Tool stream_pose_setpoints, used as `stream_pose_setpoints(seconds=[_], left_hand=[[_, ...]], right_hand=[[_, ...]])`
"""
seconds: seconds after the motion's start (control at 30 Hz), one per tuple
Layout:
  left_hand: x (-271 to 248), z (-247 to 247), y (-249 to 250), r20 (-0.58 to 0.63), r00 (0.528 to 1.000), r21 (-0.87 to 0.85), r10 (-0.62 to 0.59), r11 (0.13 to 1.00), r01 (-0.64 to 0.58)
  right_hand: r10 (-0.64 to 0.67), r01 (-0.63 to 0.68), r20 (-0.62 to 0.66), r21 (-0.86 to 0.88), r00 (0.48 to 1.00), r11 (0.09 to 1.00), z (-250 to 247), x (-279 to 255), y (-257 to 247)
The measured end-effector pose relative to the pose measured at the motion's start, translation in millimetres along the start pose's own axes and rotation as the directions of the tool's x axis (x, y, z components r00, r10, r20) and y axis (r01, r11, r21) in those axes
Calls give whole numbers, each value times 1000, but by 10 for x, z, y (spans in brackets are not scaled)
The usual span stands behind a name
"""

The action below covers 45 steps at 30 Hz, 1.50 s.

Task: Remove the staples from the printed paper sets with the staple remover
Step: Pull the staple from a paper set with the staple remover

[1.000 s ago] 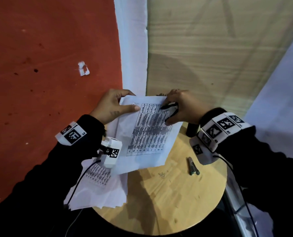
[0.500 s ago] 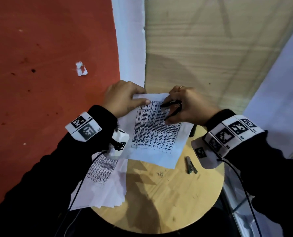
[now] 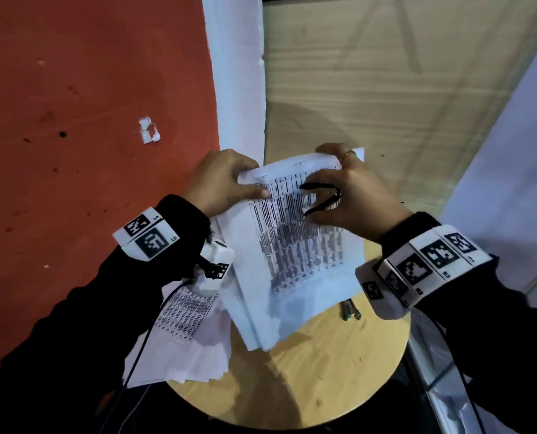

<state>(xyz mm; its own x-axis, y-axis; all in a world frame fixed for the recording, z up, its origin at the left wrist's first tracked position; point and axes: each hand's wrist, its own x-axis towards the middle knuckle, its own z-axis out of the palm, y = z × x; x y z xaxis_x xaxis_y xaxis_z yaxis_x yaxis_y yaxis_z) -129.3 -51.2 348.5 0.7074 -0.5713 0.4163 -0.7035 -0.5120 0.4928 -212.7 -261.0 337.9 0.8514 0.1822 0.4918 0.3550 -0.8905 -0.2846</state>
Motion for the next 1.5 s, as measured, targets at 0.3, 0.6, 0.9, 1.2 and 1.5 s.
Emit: stream_pose_setpoints(seconds=[0.3, 0.6, 0.9, 1.2, 1.5], left_hand=[[-29, 13, -83, 27, 1000, -33, 3, 999, -2], [20, 36, -101, 3, 999, 47, -32, 998, 32], [35, 44, -48, -41, 998, 5, -43, 999, 44], [27, -2, 115, 77, 997, -230, -26, 972, 44], [-16, -27, 251, 188, 980, -331, -71, 934, 132]], right_hand=[[111, -113, -69, -29, 991, 993, -4, 48, 66], [-33, 34, 23, -49, 999, 998, -68, 26, 58], [-206, 203, -362, -49, 909, 978, 150, -70, -124], [-349, 333, -347, -107, 871, 937, 236, -18, -309], [-424, 373, -346, -206, 837, 905, 230, -22, -293]])
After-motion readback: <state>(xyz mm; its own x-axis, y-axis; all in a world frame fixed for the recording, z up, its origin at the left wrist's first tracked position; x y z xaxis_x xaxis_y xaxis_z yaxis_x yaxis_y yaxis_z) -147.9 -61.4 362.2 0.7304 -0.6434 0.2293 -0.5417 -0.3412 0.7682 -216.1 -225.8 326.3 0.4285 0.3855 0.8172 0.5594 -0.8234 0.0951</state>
